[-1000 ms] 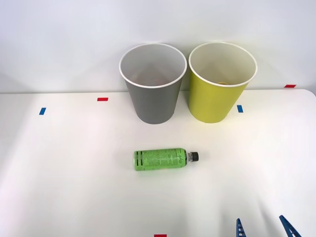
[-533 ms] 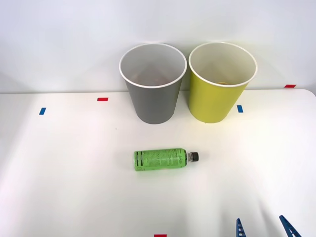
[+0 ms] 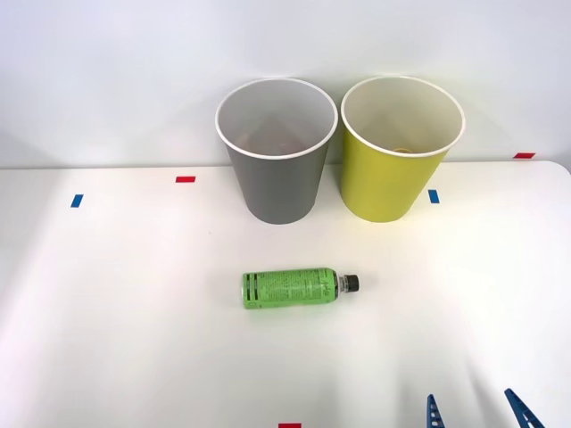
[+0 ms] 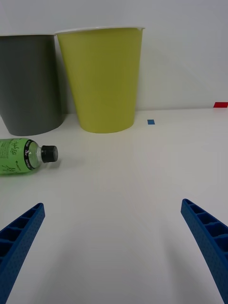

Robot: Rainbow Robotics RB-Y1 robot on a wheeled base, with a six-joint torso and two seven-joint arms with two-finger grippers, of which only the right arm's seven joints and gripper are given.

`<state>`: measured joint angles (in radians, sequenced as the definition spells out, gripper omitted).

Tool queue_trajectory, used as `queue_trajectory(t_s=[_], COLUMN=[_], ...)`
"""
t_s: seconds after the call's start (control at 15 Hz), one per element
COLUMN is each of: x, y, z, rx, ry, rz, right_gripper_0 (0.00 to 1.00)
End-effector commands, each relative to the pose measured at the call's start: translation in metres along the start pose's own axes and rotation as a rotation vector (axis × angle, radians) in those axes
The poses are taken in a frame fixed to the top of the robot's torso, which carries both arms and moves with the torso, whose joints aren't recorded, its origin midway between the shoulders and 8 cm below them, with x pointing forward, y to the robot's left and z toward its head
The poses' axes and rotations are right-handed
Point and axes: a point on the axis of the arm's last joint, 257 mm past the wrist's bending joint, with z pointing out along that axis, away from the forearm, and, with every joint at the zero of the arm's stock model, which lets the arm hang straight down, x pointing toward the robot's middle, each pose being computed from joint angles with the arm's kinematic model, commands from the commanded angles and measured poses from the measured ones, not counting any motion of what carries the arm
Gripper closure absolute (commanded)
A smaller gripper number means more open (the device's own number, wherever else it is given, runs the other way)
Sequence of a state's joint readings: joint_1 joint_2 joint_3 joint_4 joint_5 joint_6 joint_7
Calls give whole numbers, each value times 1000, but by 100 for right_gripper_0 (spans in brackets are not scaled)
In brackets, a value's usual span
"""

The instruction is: Put cans in the gray bin, plastic bottles in the light green bin

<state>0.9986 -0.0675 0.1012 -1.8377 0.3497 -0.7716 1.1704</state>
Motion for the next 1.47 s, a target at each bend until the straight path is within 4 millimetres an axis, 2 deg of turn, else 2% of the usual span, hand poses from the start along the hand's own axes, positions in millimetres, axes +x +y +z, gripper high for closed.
queue_trajectory(t_s=[0.07, 1.47], x=[0, 0], y=[0, 0], z=[0, 0], rx=[0, 0], ry=[0, 0], rz=[0, 0], right_gripper_0=[0, 0])
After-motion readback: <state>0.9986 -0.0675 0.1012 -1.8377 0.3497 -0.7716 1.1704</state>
